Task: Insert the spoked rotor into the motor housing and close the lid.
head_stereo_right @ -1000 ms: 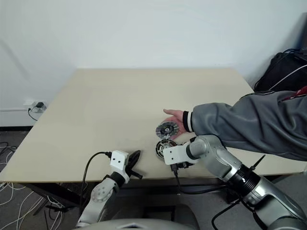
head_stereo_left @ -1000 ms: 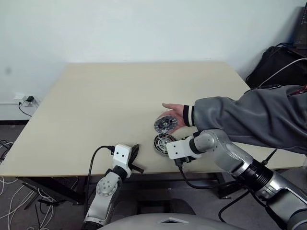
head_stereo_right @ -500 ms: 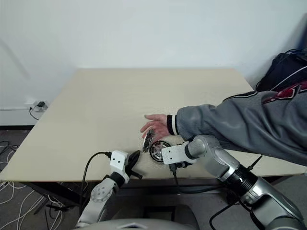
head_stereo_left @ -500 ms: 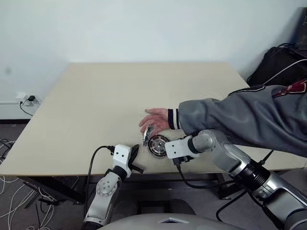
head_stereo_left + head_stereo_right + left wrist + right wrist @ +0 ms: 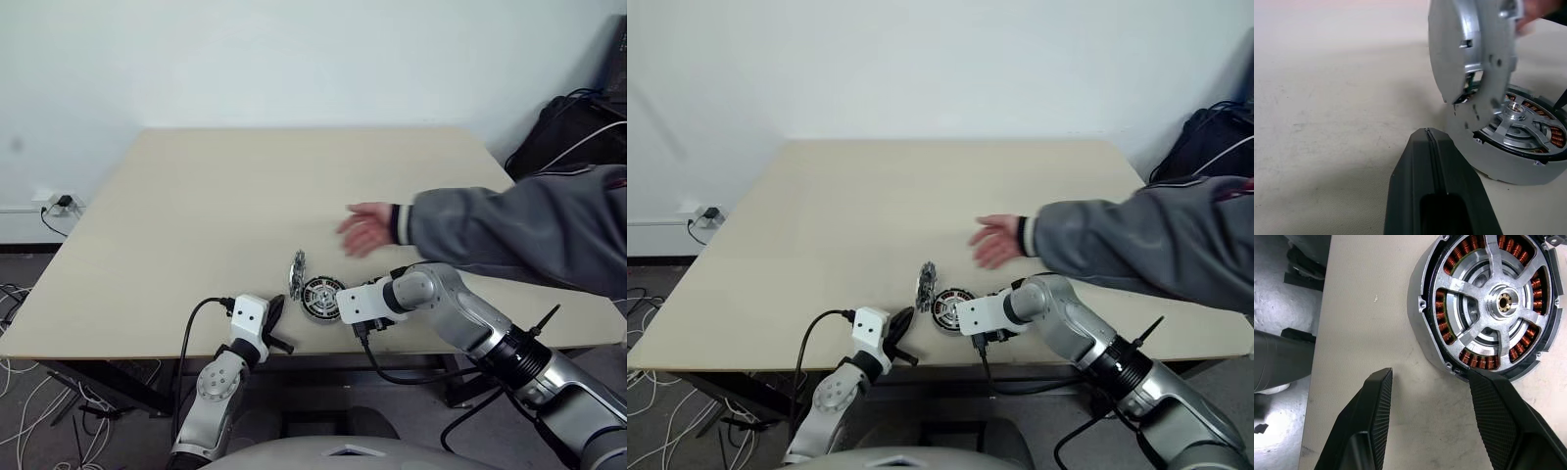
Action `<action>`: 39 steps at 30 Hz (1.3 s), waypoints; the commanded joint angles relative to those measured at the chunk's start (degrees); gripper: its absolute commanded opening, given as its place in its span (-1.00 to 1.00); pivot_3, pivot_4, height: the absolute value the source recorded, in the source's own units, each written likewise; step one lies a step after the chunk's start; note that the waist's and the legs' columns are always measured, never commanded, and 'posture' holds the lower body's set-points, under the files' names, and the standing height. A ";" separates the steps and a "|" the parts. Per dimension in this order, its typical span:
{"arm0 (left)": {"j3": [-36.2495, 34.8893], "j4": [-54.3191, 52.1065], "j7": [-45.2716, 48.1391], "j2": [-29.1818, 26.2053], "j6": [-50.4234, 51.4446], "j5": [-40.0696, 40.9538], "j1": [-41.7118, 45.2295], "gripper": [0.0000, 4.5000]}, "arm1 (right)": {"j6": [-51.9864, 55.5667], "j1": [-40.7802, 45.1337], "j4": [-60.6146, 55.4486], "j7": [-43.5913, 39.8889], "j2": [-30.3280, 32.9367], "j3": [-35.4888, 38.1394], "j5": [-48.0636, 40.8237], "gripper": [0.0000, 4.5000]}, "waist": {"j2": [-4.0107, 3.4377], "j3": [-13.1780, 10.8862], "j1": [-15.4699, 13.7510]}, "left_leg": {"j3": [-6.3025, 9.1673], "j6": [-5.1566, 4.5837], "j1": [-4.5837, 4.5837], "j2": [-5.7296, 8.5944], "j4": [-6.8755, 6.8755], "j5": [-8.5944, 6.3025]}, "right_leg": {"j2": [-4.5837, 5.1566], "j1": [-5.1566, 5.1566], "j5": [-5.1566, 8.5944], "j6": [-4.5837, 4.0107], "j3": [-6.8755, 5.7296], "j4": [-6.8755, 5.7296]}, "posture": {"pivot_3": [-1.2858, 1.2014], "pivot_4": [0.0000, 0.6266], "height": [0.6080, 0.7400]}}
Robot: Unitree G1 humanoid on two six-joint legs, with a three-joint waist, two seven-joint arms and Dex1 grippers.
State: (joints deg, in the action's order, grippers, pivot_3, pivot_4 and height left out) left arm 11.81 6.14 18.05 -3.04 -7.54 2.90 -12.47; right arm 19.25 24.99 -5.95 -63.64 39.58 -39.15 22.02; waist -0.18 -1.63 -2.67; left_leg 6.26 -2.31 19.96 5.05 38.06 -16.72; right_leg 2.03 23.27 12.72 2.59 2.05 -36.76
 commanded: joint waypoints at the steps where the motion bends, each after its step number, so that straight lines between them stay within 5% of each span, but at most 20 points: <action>1: 0.00 -1.22 0.06 0.12 -0.40 0.21 0.66 -1.00 | -0.29 1.17 -0.71 -0.30 -0.41 1.52 0.90 0.15 | 0.00 0.00 0.00 | 0.00 0.00 0.00 0.00 0.00 0.00 | 0.00 0.00 0.00 0.00 0.00 -0.01 | 0.03 -1.00 1.00; 32: -0.13 -1.40 -0.74 0.47 -0.47 0.31 -0.08 -1.00 | -3.78 1.03 -2.14 -4.00 -3.89 -0.39 4.11 0.15 | 0.00 0.01 0.07 | 0.00 0.01 -0.01 0.00 0.01 0.01 | -0.01 0.01 0.00 -0.01 0.00 -0.03 | 0.03 -1.00 1.00; 35: -0.14 -1.37 -0.76 0.47 -0.50 0.29 -0.07 -1.00 | -3.78 0.99 -1.60 -3.96 -3.93 -0.42 4.29 -0.09 | 0.00 0.01 0.07 | -0.01 0.01 0.00 0.00 0.01 0.01 | -0.01 0.01 0.00 -0.01 0.00 -0.04 | 0.03 -1.00 1.00; 39: -0.14 -1.38 -0.80 0.45 -0.60 0.23 -0.11 -1.00 | -3.63 0.80 -0.88 -3.88 -4.12 -0.54 4.54 -0.70 | -0.01 0.03 0.07 | -0.01 0.01 -0.01 0.00 0.01 0.01 | -0.01 0.01 0.00 -0.01 0.00 -0.04 | 0.03 -1.00 1.00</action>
State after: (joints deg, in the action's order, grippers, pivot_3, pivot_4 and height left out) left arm 11.77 6.14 17.47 -2.91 -7.56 2.91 -13.04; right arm 16.20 25.67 -6.94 -67.18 35.52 -40.22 26.47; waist -0.19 -1.60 -2.60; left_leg 6.25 -2.30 19.95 5.05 38.07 -16.71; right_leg 2.02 23.28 12.72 2.58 2.05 -36.80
